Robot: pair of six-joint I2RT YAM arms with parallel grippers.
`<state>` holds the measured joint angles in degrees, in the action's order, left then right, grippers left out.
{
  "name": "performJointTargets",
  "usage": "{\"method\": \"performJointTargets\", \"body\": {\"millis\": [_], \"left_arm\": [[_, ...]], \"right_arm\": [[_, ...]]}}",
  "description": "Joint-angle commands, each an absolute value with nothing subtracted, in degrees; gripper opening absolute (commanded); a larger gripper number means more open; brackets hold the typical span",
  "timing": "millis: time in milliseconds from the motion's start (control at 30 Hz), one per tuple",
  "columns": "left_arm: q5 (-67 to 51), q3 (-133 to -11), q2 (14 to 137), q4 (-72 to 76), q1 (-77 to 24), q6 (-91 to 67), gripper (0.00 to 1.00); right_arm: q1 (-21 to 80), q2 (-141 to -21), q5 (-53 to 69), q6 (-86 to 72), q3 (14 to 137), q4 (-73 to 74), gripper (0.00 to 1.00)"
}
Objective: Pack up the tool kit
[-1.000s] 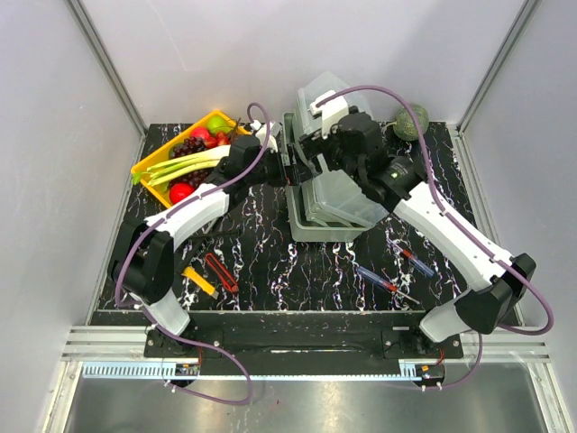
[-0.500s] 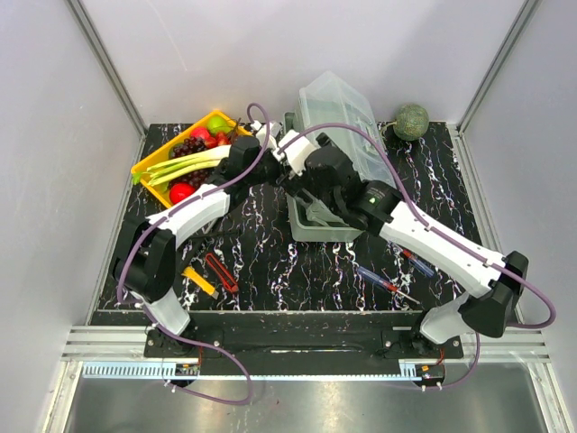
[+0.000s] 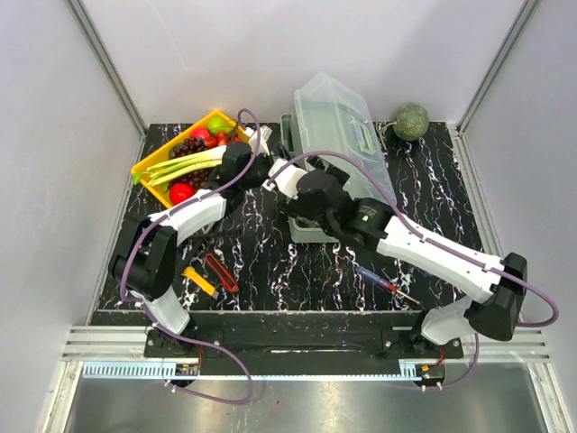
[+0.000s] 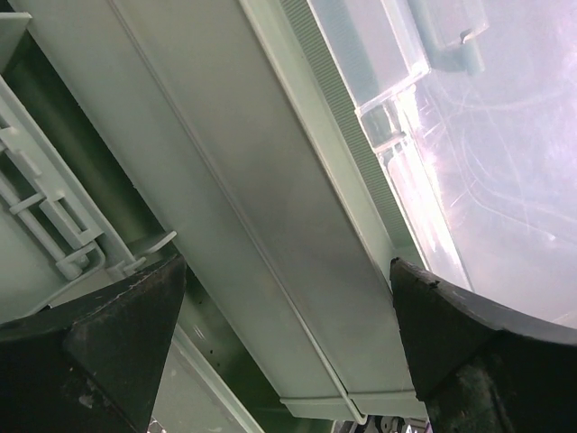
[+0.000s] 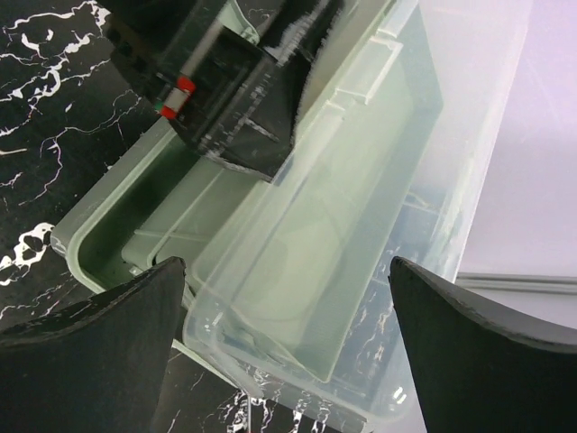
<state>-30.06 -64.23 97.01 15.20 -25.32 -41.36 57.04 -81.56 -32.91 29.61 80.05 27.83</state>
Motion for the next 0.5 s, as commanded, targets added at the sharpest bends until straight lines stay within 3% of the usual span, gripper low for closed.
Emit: {"method": "performJointTargets", "body": {"millis": [0, 467], "left_arm": [[-30.06, -63.37, 96.86, 18.54, -25.75, -40.87, 0.99], [-30.06, -62.93, 97.21, 18.72, -25.40, -40.52, 0.99]], "right_arm": [[60.37, -83.93, -39.45, 34.62, 79.72, 23.21, 0.99], [61.79, -88.24, -53.87, 44.55, 75.24, 12.14, 0.99]]}}
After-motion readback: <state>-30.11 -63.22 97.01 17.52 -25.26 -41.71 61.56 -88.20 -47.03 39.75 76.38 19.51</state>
